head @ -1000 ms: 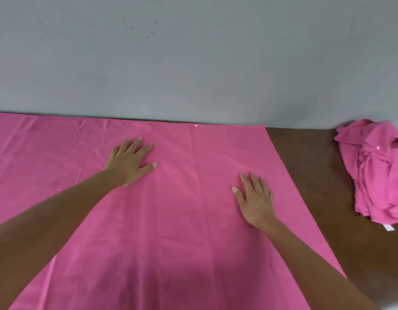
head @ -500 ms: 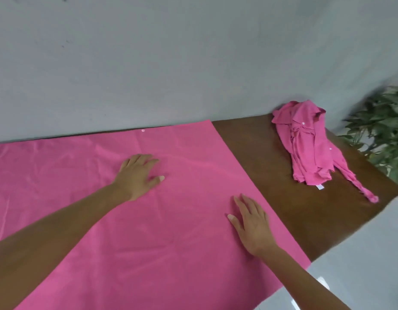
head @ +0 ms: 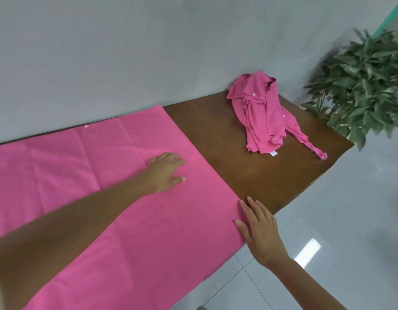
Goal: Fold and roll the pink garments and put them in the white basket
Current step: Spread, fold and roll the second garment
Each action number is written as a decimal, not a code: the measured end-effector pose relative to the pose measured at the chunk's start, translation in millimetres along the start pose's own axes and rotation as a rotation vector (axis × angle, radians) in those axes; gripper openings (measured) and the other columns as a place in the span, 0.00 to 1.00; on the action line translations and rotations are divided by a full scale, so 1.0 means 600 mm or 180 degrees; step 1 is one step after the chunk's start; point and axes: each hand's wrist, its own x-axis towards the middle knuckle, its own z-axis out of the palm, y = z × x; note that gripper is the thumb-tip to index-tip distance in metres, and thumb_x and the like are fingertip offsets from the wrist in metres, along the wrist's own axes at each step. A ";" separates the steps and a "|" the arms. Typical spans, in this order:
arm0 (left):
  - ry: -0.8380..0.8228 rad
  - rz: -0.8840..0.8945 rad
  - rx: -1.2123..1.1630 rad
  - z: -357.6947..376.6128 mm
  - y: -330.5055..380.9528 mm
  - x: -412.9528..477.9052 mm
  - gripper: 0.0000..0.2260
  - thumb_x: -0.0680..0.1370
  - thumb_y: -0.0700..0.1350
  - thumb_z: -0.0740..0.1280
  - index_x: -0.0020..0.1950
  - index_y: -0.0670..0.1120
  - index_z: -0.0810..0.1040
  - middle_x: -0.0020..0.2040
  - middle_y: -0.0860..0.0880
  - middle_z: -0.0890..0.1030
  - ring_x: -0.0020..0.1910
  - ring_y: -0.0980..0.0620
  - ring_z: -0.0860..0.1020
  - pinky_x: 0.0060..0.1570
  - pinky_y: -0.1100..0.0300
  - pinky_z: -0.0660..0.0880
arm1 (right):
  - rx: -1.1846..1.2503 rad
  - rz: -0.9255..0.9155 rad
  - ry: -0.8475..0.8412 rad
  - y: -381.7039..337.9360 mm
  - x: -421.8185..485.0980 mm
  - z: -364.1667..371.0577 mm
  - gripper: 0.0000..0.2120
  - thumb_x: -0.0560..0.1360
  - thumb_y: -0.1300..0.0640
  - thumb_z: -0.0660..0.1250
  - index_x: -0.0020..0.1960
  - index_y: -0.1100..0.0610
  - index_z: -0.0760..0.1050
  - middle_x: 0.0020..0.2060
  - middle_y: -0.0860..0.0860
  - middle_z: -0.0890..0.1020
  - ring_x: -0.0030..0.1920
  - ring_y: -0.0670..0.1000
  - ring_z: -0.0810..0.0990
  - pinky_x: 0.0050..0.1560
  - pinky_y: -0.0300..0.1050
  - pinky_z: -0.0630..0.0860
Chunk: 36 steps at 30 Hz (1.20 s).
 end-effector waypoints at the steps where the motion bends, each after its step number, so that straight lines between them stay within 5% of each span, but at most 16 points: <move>1: 0.0003 0.0039 0.0039 -0.001 0.011 0.013 0.26 0.82 0.58 0.62 0.78 0.50 0.66 0.78 0.47 0.64 0.77 0.46 0.59 0.75 0.50 0.58 | 0.0045 0.0038 0.0007 0.008 -0.005 0.000 0.37 0.78 0.29 0.38 0.81 0.44 0.55 0.80 0.44 0.58 0.80 0.49 0.51 0.78 0.52 0.54; 7: -0.0086 0.0125 0.0058 -0.010 0.042 0.086 0.19 0.84 0.47 0.63 0.74 0.45 0.73 0.74 0.44 0.70 0.71 0.43 0.70 0.70 0.50 0.68 | 0.0655 0.0352 0.0430 0.037 -0.023 -0.010 0.29 0.81 0.34 0.51 0.72 0.50 0.72 0.70 0.48 0.74 0.68 0.50 0.73 0.69 0.51 0.73; 15: -0.0187 0.0020 0.0336 -0.027 0.059 0.150 0.14 0.83 0.41 0.62 0.68 0.48 0.76 0.64 0.47 0.74 0.59 0.44 0.77 0.56 0.49 0.76 | 0.1150 0.0321 0.0492 0.049 -0.015 -0.024 0.12 0.78 0.48 0.70 0.59 0.51 0.79 0.61 0.42 0.75 0.58 0.41 0.72 0.61 0.40 0.75; 22: -0.0087 -0.0046 0.0367 -0.007 0.065 0.180 0.09 0.79 0.37 0.63 0.55 0.49 0.75 0.53 0.50 0.73 0.48 0.45 0.76 0.43 0.57 0.68 | 0.1094 0.0265 0.0516 0.055 -0.004 -0.028 0.08 0.77 0.48 0.72 0.51 0.50 0.80 0.55 0.40 0.70 0.58 0.41 0.65 0.57 0.35 0.69; 28: -0.0008 -0.0097 0.0344 -0.006 0.074 0.179 0.14 0.71 0.29 0.58 0.44 0.49 0.71 0.45 0.52 0.69 0.41 0.47 0.73 0.35 0.57 0.63 | 0.1086 0.0344 0.0388 0.058 -0.003 -0.030 0.07 0.77 0.47 0.72 0.46 0.50 0.79 0.54 0.40 0.68 0.58 0.41 0.61 0.53 0.33 0.65; 36: -0.0084 -0.0118 0.0257 -0.032 0.057 0.159 0.11 0.77 0.37 0.61 0.40 0.51 0.64 0.38 0.51 0.71 0.37 0.50 0.69 0.34 0.57 0.63 | 0.1587 0.0466 0.0342 0.040 -0.020 -0.041 0.06 0.80 0.45 0.64 0.47 0.45 0.73 0.47 0.39 0.72 0.49 0.43 0.74 0.47 0.33 0.69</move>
